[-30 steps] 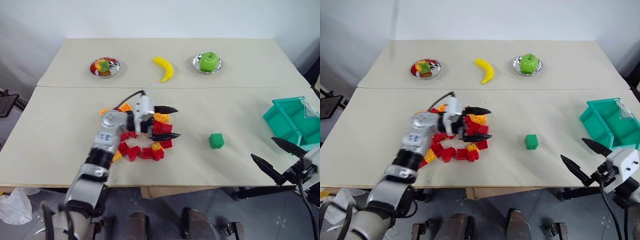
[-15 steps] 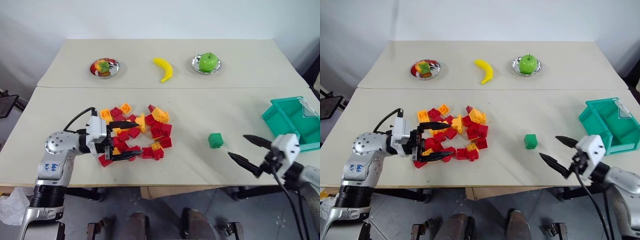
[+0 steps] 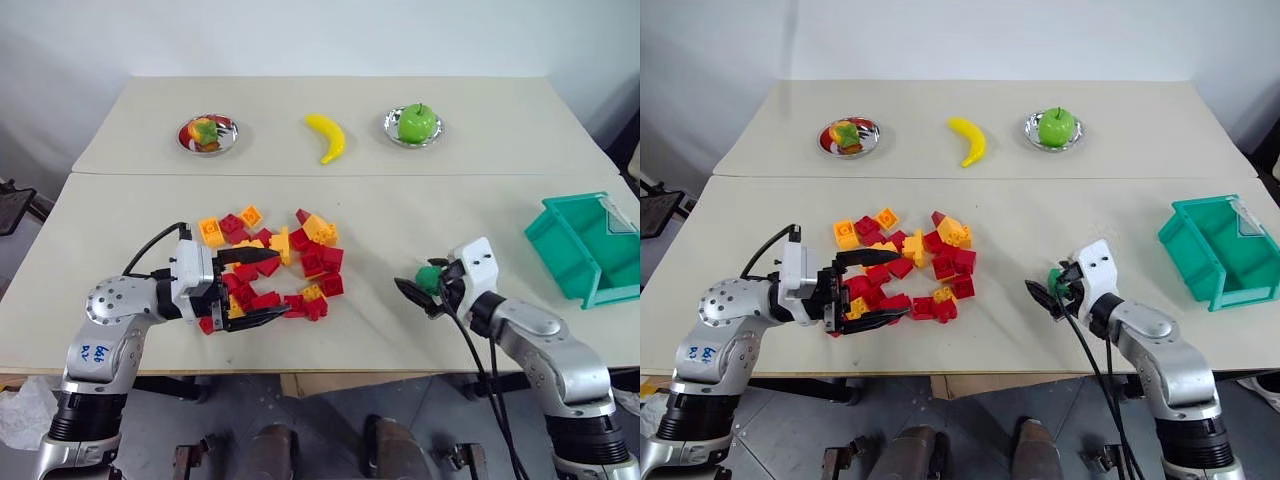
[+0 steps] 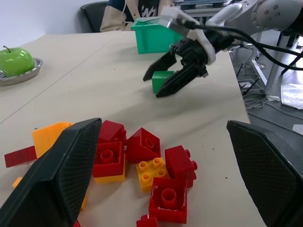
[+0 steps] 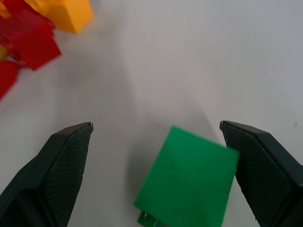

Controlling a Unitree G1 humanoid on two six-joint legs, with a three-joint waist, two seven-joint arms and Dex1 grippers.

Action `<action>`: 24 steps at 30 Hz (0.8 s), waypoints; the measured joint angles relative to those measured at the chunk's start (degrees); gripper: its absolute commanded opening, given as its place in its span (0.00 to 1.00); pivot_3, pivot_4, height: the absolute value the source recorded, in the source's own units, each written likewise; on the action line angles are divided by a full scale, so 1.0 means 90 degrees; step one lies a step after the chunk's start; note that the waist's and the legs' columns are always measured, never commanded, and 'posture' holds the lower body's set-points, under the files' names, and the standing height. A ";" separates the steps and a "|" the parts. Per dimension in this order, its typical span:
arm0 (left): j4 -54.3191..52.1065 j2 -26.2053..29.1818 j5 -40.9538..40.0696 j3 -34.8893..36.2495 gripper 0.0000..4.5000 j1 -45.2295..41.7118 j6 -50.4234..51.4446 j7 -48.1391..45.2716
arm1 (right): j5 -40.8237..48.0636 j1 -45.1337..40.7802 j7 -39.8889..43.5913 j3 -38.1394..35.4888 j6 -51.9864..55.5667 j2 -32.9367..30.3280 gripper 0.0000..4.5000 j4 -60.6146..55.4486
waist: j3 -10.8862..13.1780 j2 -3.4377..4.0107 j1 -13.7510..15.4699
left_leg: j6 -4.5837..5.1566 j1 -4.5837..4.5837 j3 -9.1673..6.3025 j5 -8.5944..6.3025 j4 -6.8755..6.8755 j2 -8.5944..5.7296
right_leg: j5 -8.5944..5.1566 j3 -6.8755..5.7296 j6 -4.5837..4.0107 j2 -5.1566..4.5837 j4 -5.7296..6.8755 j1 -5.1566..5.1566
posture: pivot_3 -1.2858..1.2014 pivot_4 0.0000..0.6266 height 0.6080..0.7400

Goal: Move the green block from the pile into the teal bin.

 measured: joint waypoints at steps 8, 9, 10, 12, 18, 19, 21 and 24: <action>-0.0001 -0.0045 -0.0049 -0.0122 1.00 -0.0200 -0.0004 -0.0074 | -0.0180 0.0220 -0.0509 0.0004 0.0228 0.0136 0.50 -0.0448 | 0.0000 0.0000 -0.0014 | 0.0000 -0.0004 0.0011 0.0000 -0.0004 0.0002 | 0.0000 0.0008 0.0000 0.0002 0.0007 -0.0015 | 0.52 0.24 1.00; 0.0000 -0.0048 -0.0072 -0.0140 1.00 -0.0208 -0.0004 -0.0082 | -0.0197 0.0247 -0.0526 -0.0016 0.0222 0.0150 0.43 -0.0469 | 0.0000 0.0000 -0.0018 | 0.0000 -0.0004 0.0012 0.0000 -0.0003 0.0002 | 0.0000 0.0009 0.0000 0.0002 0.0007 -0.0015 | 0.52 0.24 1.00; -0.0001 -0.0053 -0.0105 -0.0184 1.00 -0.0222 -0.0002 -0.0105 | -0.0197 0.0268 -0.0538 -0.0092 0.0221 0.0152 0.37 -0.0480 | 0.0000 0.0000 -0.0020 | 0.0000 -0.0004 0.0013 0.0000 -0.0003 0.0002 | 0.0000 0.0011 0.0000 0.0002 0.0006 -0.0016 | 0.52 0.24 1.00; -0.0005 -0.0061 -0.0167 -0.0244 1.00 -0.0228 0.0025 -0.0178 | -0.0185 0.0357 -0.0545 -0.0340 0.0208 0.0153 0.34 -0.0510 | 0.0000 0.0000 -0.0009 | 0.0000 -0.0004 0.0013 0.0000 -0.0004 0.0002 | 0.0000 0.0011 0.0000 0.0002 0.0007 -0.0016 | 0.52 0.24 1.00; -0.0009 -0.0346 -0.0250 -0.0304 1.00 -0.0266 0.0144 -0.0008 | 0.0324 0.0597 -0.0168 -0.1317 -0.0218 0.0149 0.34 -0.0750 | 0.0000 0.0000 -0.0015 | 0.0001 -0.0003 0.0014 0.0000 -0.0004 0.0003 | 0.0000 0.0012 0.0000 0.0003 0.0006 -0.0015 | 0.52 0.24 1.00; -0.0009 -0.0563 -0.0252 -0.0296 1.00 -0.0295 0.0172 0.0227 | 0.0521 0.0650 0.0023 -0.1641 -0.0413 0.0121 0.34 -0.0782 | 0.0000 0.0000 0.0001 | 0.0001 -0.0003 0.0014 0.0000 -0.0004 0.0002 | 0.0000 0.0013 0.0000 0.0002 0.0005 -0.0015 | 0.52 0.24 1.00; -0.0014 -0.0914 -0.0256 -0.0297 1.00 -0.0313 0.0207 0.0636 | 0.0633 0.0677 0.0199 -0.2128 -0.0737 -0.0040 0.34 -0.0751 | 0.0000 -0.0001 0.0021 | 0.0004 -0.0004 0.0012 -0.0002 -0.0001 -0.0001 | 0.0001 0.0014 0.0003 0.0001 0.0005 -0.0012 | 0.52 0.24 1.00; -0.0015 -0.1154 -0.0197 -0.0371 1.00 -0.0305 0.0204 0.1009 | 0.0457 0.0529 0.0143 -0.2928 -0.1331 -0.0475 0.34 -0.0232 | 0.0000 -0.0002 0.0000 | 0.0006 -0.0002 0.0019 -0.0003 -0.0002 -0.0001 | 0.0002 0.0018 0.0003 0.0001 0.0003 -0.0012 | 0.52 0.24 1.00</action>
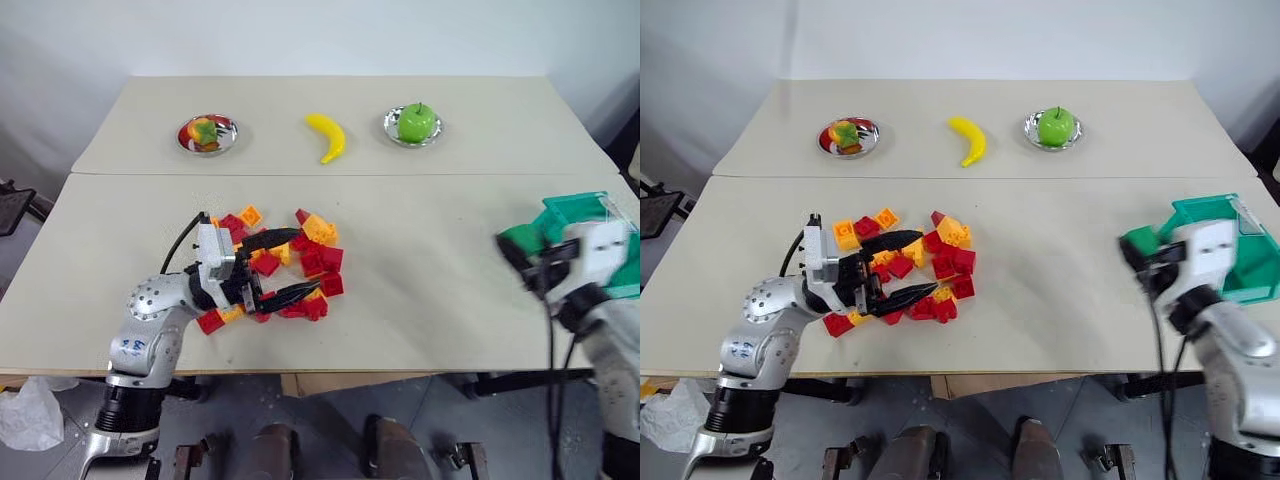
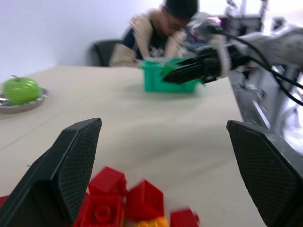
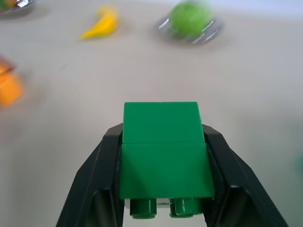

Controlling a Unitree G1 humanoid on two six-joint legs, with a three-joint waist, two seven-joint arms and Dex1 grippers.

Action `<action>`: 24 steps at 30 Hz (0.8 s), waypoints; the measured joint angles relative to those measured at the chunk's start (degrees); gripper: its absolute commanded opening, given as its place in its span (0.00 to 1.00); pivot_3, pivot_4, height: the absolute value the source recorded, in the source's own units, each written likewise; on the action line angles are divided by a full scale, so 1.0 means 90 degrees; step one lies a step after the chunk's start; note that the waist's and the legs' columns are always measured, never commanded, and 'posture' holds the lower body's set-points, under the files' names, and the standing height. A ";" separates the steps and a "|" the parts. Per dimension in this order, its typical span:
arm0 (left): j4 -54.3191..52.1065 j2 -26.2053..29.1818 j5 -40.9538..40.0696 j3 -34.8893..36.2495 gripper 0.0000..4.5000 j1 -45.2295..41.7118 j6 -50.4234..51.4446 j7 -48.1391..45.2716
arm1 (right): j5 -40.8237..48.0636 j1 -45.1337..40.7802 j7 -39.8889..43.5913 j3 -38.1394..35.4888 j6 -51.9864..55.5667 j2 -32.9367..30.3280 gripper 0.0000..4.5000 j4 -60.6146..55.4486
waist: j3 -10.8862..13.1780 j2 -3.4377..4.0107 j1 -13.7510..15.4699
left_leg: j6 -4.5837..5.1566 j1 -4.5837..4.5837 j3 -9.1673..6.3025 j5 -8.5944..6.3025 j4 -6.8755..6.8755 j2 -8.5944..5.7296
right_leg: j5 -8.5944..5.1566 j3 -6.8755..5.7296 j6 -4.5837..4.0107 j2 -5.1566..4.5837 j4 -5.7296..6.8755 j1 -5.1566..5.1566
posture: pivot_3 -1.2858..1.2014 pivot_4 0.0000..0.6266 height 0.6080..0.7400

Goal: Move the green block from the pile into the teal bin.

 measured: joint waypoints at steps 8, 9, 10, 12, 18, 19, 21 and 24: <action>0.0035 -0.0180 0.0092 -0.0213 1.00 -0.0049 -0.0079 0.0154 | -0.0726 -0.0612 -0.0320 -0.0586 -0.0769 -0.1008 0.34 0.2482 | -0.0001 0.0001 -0.0023 | -0.0001 0.0007 0.0016 0.0001 -0.0004 0.0005 | 0.0000 0.0007 -0.0001 0.0003 0.0001 -0.0003 | 0.52 0.24 1.00; 0.0044 -0.0177 0.0093 -0.0217 1.00 -0.0068 -0.0084 0.0138 | -0.0731 -0.0669 -0.0312 -0.0583 -0.0848 -0.1009 0.34 0.2703 | -0.0001 0.0001 -0.0023 | -0.0001 0.0007 0.0017 0.0001 -0.0003 0.0005 | 0.0000 0.0008 -0.0001 0.0003 0.0001 -0.0003 | 0.52 0.24 1.00; 0.0050 -0.0177 0.0093 -0.0232 1.00 -0.0098 -0.0088 0.0115 | -0.0742 -0.0709 -0.0289 -0.0561 -0.0972 -0.1009 0.34 0.2941 | -0.0001 0.0002 -0.0023 | -0.0001 0.0006 0.0019 0.0001 -0.0003 0.0004 | 0.0000 0.0010 0.0000 0.0002 0.0000 -0.0003 | 0.52 0.24 1.00; 0.0050 -0.0170 0.0096 -0.0236 1.00 -0.0120 -0.0101 0.0097 | -0.0744 -0.0714 -0.0201 -0.0506 -0.1095 -0.1009 0.50 0.3192 | -0.0002 0.0004 -0.0023 | -0.0001 0.0007 0.0020 0.0001 -0.0004 0.0004 | 0.0000 0.0011 0.0000 0.0002 -0.0001 -0.0003 | 0.52 0.24 1.00; 0.0046 -0.0062 0.0098 -0.0198 1.00 -0.0116 -0.0101 0.0121 | -0.0726 -0.0845 -0.0078 -0.0482 -0.1596 -0.1009 0.93 0.3540 | -0.0002 0.0004 -0.0018 | -0.0001 0.0006 0.0022 0.0001 -0.0001 0.0005 | 0.0001 0.0012 0.0001 0.0002 -0.0002 -0.0003 | 0.52 0.24 1.00; 0.0045 -0.0026 0.0098 -0.0177 1.00 -0.0106 -0.0084 0.0130 | -0.0715 -0.0878 -0.0044 -0.0482 -0.1698 -0.1009 0.99 0.3537 | -0.0002 0.0004 -0.0020 | -0.0001 0.0006 0.0022 0.0001 -0.0002 0.0005 | 0.0001 0.0012 0.0001 0.0002 -0.0002 -0.0003 | 0.52 0.24 1.00; 0.0017 0.0153 0.0026 -0.0103 1.00 0.0001 0.0107 0.0147 | -0.0490 -0.0974 0.0330 -0.0477 -0.2061 -0.0980 1.00 0.3447 | -0.0002 0.0006 -0.0024 | -0.0001 0.0007 0.0021 0.0001 -0.0003 0.0006 | 0.0001 0.0012 0.0001 0.0002 -0.0002 -0.0004 | 0.52 0.24 1.00; 0.0022 0.0520 0.0077 0.0011 1.00 0.0140 0.0330 0.0235 | 0.0213 -0.0990 0.1533 -0.0244 -0.2318 -0.0928 1.00 0.2768 | -0.0001 0.0007 -0.0077 | -0.0004 0.0009 0.0019 0.0002 -0.0006 0.0014 | 0.0000 0.0011 0.0001 0.0009 -0.0001 -0.0005 | 0.52 0.24 1.00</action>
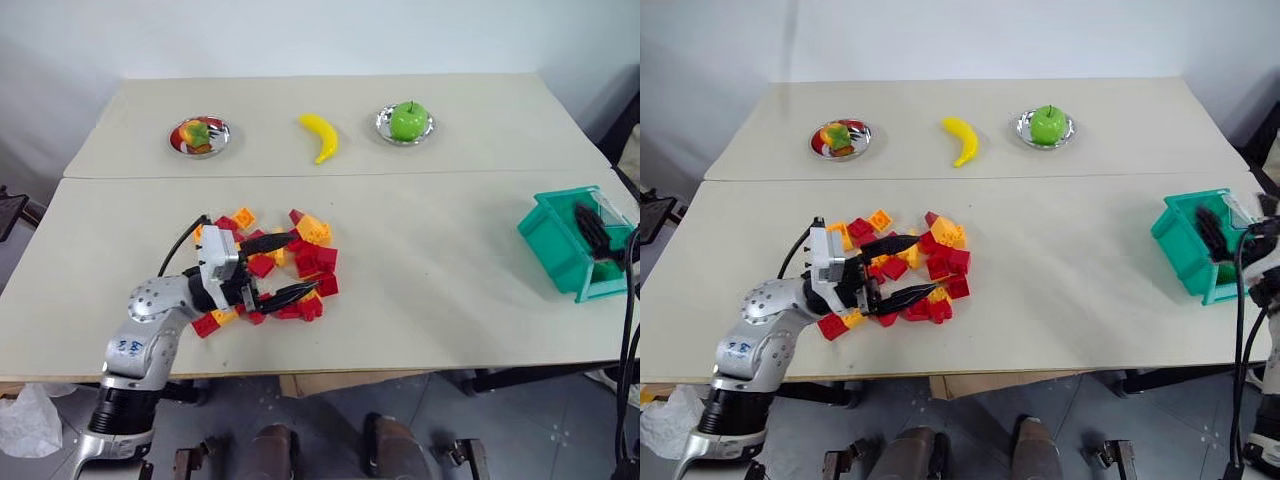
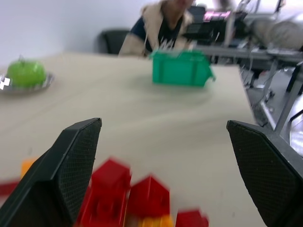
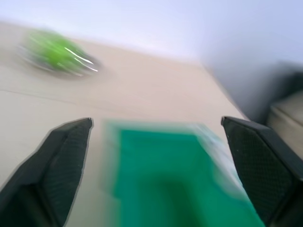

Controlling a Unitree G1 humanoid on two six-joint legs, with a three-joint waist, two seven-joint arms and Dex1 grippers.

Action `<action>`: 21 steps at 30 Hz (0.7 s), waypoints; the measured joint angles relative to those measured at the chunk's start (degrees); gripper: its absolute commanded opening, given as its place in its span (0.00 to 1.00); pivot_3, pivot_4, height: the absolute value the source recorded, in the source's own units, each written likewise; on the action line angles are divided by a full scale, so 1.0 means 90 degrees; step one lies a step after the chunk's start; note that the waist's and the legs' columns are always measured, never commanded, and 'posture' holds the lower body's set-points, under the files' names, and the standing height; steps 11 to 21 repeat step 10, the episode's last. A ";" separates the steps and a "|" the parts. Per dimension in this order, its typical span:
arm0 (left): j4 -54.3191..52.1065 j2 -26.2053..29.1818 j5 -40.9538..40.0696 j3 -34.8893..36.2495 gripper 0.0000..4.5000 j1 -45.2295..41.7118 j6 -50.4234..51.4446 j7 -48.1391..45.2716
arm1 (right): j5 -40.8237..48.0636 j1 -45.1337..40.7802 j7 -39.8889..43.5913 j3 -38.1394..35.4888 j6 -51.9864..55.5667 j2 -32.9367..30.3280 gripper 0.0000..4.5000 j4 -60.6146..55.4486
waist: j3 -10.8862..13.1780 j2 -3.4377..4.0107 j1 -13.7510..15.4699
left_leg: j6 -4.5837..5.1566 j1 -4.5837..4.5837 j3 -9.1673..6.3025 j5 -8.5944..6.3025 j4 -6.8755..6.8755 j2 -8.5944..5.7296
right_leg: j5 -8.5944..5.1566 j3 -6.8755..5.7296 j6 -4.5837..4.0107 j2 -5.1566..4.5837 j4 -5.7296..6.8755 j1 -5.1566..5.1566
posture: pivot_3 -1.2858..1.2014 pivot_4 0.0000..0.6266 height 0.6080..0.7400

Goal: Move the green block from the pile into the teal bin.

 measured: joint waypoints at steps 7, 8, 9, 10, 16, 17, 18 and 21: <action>0.0163 0.0796 0.0332 0.0536 1.00 0.0558 -0.0378 -0.0132 | 0.0367 0.0967 0.2039 0.1616 0.0305 -0.0225 1.00 -0.1208 | 0.0000 -0.0001 0.0066 | 0.0003 -0.0005 -0.0004 -0.0006 0.0000 -0.0003 | 0.0000 -0.0003 -0.0001 -0.0002 -0.0006 0.0000 | 0.52 0.24 1.00; 0.0169 0.0832 0.0331 0.0654 1.00 0.0734 -0.0370 -0.0103 | 0.0345 0.1096 0.2225 0.1819 0.0289 -0.0224 1.00 -0.1237 | 0.0001 -0.0001 0.0072 | 0.0004 -0.0007 -0.0003 -0.0007 0.0002 -0.0006 | 0.0000 -0.0002 0.0000 -0.0005 -0.0008 0.0000 | 0.52 0.24 1.00; 0.0167 0.0832 0.0331 0.0710 1.00 0.0806 -0.0366 -0.0065 | 0.0326 0.1166 0.2304 0.1882 0.0272 -0.0221 1.00 -0.1239 | 0.0002 -0.0002 0.0085 | 0.0006 -0.0008 -0.0004 -0.0008 0.0006 -0.0008 | 0.0000 -0.0003 0.0000 -0.0008 -0.0007 0.0001 | 0.52 0.24 1.00; 0.0131 0.0830 0.0330 0.0823 1.00 0.0936 -0.0392 0.0014 | 0.0289 0.1216 0.2400 0.1942 0.0189 -0.0220 1.00 -0.1238 | 0.0002 -0.0003 0.0087 | 0.0006 -0.0008 -0.0004 -0.0008 0.0009 -0.0008 | 0.0001 -0.0002 0.0001 -0.0008 -0.0009 0.0002 | 0.52 0.24 1.00; 0.0131 0.0830 0.0330 0.0823 1.00 0.0936 -0.0392 0.0014 | 0.0289 0.1216 0.2400 0.1942 0.0189 -0.0220 1.00 -0.1238 | 0.0002 -0.0003 0.0087 | 0.0006 -0.0008 -0.0004 -0.0008 0.0009 -0.0008 | 0.0001 -0.0002 0.0001 -0.0008 -0.0009 0.0002 | 0.52 0.24 1.00; 0.0131 0.0830 0.0330 0.0823 1.00 0.0936 -0.0392 0.0014 | 0.0289 0.1216 0.2400 0.1942 0.0189 -0.0220 1.00 -0.1238 | 0.0002 -0.0003 0.0087 | 0.0006 -0.0008 -0.0004 -0.0008 0.0009 -0.0008 | 0.0001 -0.0002 0.0001 -0.0008 -0.0009 0.0002 | 0.52 0.24 1.00; 0.0131 0.0830 0.0330 0.0823 1.00 0.0936 -0.0392 0.0014 | 0.0289 0.1216 0.2400 0.1942 0.0189 -0.0220 1.00 -0.1238 | 0.0002 -0.0003 0.0087 | 0.0006 -0.0008 -0.0004 -0.0008 0.0009 -0.0008 | 0.0001 -0.0002 0.0001 -0.0008 -0.0009 0.0002 | 0.52 0.24 1.00; 0.0131 0.0830 0.0330 0.0823 1.00 0.0936 -0.0392 0.0014 | 0.0289 0.1216 0.2400 0.1942 0.0189 -0.0220 1.00 -0.1238 | 0.0002 -0.0003 0.0087 | 0.0006 -0.0008 -0.0004 -0.0008 0.0009 -0.0008 | 0.0001 -0.0002 0.0001 -0.0008 -0.0009 0.0002 | 0.52 0.24 1.00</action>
